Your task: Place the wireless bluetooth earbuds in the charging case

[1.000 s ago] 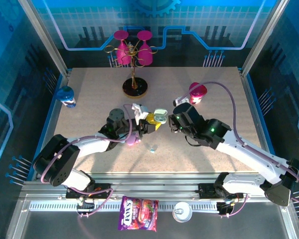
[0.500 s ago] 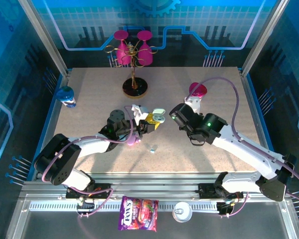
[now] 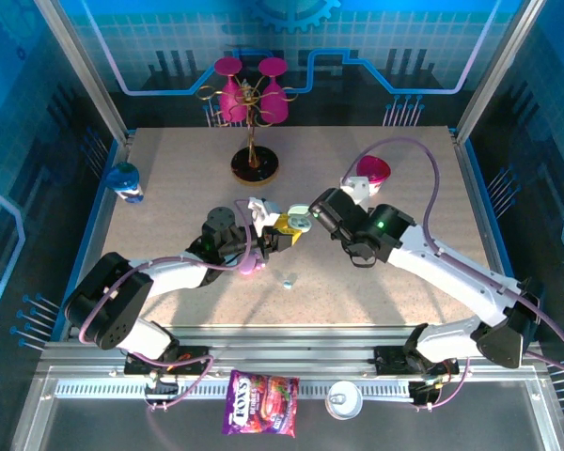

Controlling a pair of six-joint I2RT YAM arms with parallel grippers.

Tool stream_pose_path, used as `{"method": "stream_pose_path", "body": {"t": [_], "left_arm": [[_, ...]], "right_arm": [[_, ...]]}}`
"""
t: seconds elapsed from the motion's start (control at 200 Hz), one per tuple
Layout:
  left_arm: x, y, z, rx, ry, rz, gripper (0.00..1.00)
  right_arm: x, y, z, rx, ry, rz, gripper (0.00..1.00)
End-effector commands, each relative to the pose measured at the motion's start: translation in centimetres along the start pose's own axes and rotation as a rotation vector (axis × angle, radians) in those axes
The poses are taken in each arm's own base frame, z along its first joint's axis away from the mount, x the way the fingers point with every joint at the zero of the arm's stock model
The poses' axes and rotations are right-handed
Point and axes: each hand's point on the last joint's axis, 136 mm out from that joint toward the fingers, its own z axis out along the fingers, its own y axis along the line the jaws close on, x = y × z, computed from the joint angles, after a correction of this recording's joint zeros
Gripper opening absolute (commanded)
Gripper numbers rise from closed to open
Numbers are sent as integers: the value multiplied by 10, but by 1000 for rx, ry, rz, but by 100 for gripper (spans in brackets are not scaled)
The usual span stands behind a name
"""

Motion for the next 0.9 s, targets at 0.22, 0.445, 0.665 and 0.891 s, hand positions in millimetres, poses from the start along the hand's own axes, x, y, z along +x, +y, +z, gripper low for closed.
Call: {"method": "stream_pose_path", "body": {"t": [0.22,0.445,0.665,0.891], "left_arm": [[-6,-6,4,40,-30,17,28],[-8,-6,7,51,-34,14,28],[-11,-7,9,62,-35,16,28],[-13,-6,12,70,-53,9,28]], "right_arm": [[-9,1,0,90,-4,-45,15],[-13,-4,1,195,-3,-99,14],[-11,2,3,181,4,-105,14],[-9,13,1,90,15,-75,14]]}}
